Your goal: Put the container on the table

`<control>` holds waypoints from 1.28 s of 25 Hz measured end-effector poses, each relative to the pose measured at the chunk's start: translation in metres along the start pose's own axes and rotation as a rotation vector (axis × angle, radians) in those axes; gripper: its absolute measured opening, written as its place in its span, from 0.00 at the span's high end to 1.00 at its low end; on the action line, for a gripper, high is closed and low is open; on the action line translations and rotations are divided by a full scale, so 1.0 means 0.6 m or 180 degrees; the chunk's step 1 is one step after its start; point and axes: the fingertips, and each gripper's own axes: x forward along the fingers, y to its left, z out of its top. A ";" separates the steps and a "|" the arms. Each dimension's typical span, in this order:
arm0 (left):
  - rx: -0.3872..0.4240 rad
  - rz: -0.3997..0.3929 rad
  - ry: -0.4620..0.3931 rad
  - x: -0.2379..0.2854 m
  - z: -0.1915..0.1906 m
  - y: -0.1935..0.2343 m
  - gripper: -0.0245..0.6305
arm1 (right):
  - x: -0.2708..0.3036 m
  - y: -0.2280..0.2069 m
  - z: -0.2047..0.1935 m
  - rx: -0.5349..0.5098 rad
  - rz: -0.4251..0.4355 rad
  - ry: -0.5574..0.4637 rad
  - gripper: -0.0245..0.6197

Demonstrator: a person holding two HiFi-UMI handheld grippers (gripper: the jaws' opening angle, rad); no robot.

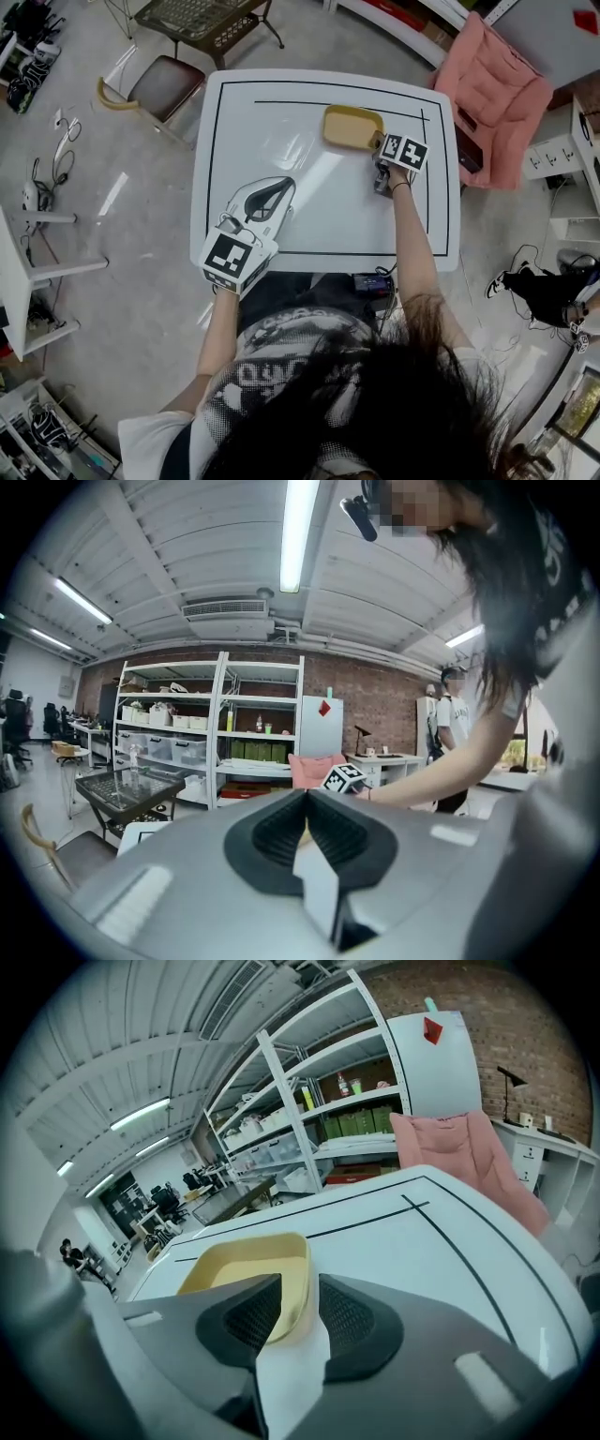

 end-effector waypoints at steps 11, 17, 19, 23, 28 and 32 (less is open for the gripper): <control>-0.0016 -0.0192 -0.0037 -0.002 -0.009 0.002 0.96 | -0.179 0.092 -0.015 -0.0388 0.0566 -0.0461 0.80; -0.0059 -0.0333 0.0016 0.003 -0.026 -0.010 0.96 | -0.278 0.156 -0.063 -0.0470 0.0849 -0.0602 0.82; -0.0085 -0.0346 0.0057 0.010 -0.036 -0.009 0.96 | -0.300 0.169 -0.079 -0.0498 0.0860 -0.0627 0.82; -0.0100 -0.0376 0.0109 0.023 -0.043 -0.025 0.96 | -0.347 0.182 -0.108 -0.0492 0.0911 -0.0688 0.84; -0.0098 -0.0464 0.0147 0.029 -0.045 -0.065 0.96 | -0.401 0.177 -0.140 -0.0517 0.0938 -0.0728 0.86; -0.0073 -0.0510 0.0106 0.025 -0.041 -0.120 0.96 | -0.454 0.158 -0.174 -0.0569 0.0928 -0.0759 0.86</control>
